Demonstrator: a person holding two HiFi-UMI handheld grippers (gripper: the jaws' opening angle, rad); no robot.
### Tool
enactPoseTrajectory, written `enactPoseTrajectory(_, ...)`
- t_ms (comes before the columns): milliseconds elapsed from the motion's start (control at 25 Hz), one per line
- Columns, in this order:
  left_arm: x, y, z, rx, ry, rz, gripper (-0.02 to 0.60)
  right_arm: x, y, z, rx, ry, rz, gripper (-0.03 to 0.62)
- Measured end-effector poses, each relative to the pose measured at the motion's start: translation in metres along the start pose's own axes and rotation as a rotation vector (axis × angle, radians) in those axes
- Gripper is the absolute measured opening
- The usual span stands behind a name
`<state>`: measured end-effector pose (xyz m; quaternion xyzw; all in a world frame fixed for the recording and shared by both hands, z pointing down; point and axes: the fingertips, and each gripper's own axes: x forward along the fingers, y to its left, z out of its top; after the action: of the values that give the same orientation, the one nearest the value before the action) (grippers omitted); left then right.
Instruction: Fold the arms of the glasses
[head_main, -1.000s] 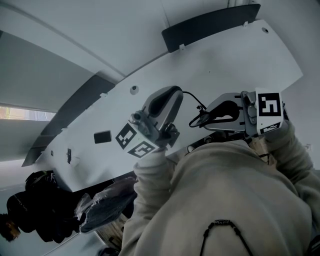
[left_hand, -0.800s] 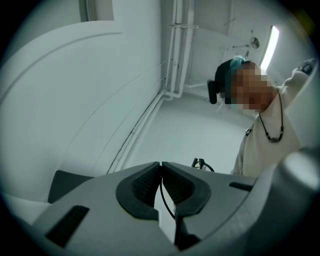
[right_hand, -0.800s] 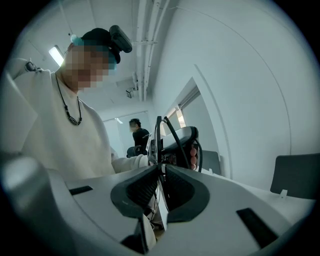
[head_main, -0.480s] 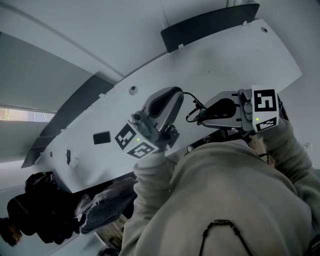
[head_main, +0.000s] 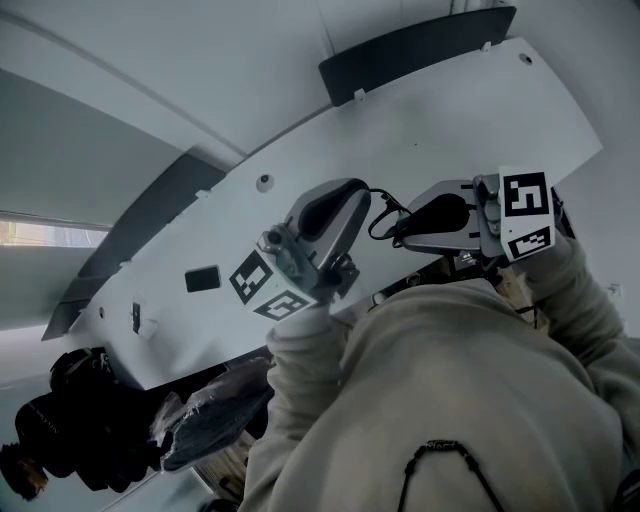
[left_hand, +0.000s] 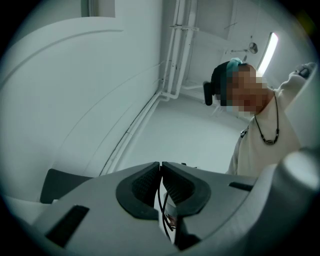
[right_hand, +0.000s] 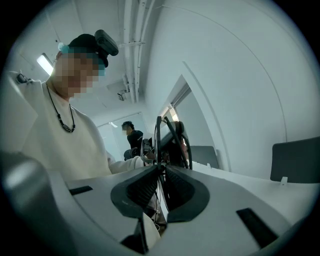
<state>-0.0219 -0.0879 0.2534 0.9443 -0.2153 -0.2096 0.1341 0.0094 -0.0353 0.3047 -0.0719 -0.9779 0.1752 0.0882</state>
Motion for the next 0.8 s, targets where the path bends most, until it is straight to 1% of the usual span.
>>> enactPoseTrajectory(320, 0.0006, -0.0075, 0.0001, -0.004, -0.012, -0.057, 0.021, 0.0015, -0.0054, -0.0024, 0.026, 0.012, -0.009, 0.061)
enactPoseTrajectory(480, 0.0007, -0.0090, 0.0003, -0.005, -0.011, -0.068, 0.021, 0.0017, -0.0060, -0.0026, 0.030, 0.012, -0.009, 0.061)
enactPoseTrajectory(800, -0.0014, -0.0071, -0.0014, -0.046, -0.016, -0.093, 0.021, 0.0034, -0.0090, -0.0049, 0.027, 0.021, -0.011, 0.061)
